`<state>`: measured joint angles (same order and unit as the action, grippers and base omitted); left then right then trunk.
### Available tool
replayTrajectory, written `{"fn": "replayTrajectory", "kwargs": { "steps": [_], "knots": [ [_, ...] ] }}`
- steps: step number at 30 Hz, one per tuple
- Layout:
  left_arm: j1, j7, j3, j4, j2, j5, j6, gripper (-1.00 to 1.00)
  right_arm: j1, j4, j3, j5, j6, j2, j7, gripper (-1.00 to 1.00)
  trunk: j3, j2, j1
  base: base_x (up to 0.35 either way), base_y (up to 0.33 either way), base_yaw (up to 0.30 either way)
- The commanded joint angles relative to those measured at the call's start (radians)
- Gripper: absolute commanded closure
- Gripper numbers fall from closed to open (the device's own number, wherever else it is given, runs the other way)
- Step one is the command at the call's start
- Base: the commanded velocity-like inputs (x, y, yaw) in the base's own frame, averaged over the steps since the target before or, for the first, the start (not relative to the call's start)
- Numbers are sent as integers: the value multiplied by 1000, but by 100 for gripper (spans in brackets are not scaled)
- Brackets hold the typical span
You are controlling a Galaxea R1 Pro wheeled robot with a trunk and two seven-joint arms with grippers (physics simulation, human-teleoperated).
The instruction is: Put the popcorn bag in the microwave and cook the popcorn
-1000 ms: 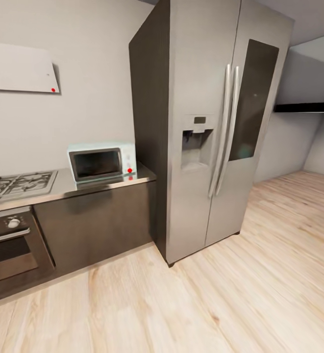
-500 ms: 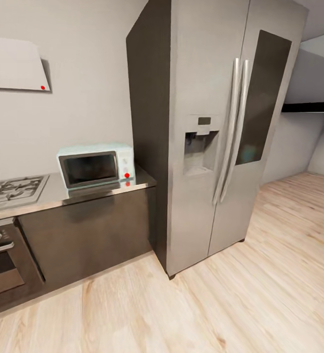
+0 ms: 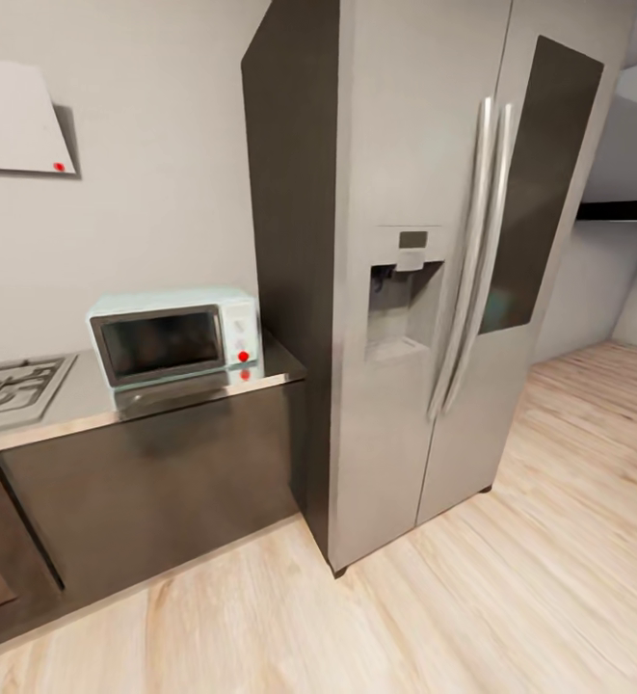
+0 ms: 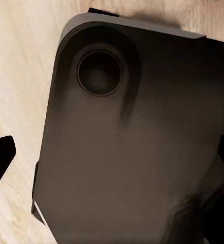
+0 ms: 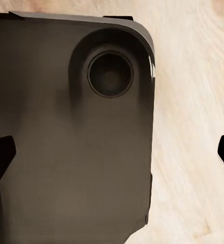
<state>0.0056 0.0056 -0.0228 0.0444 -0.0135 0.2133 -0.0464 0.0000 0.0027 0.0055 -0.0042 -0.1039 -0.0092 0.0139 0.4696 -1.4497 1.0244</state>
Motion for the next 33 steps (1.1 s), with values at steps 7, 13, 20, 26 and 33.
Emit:
{"fn": "replayTrajectory", "kwargs": {
  "steps": [7, 13, 20, 26, 33],
  "knots": [
    [1, 1, -3, 2, 0, 6, -1, -100, 0, 0, 1, 0, -5, 0, 1, -100, 1, 0, 1, 324, 0, 0],
    [1, 1, -5, 2, 0, 4, -9, -100, 0, 0, 1, 0, -6, -1, 1, -100, 1, 0, 1, 210, 0, 129],
    [1, 1, -5, 2, 0, 3, -10, -100, 0, 0, 1, 0, -7, -1, 1, -100, 1, 0, 1, 9, 0, 265],
    [1, 1, -5, 2, 0, 3, -10, -100, 0, 0, 1, 0, -7, -2, 1, -100, 1, 0, 1, 0, 0, 270],
    [1, 1, -5, 2, 0, 2, -11, -100, 0, 0, 1, 0, -7, -2, 1, -100, 1, 0, 1, 0, 0, 270]
  ]
}}
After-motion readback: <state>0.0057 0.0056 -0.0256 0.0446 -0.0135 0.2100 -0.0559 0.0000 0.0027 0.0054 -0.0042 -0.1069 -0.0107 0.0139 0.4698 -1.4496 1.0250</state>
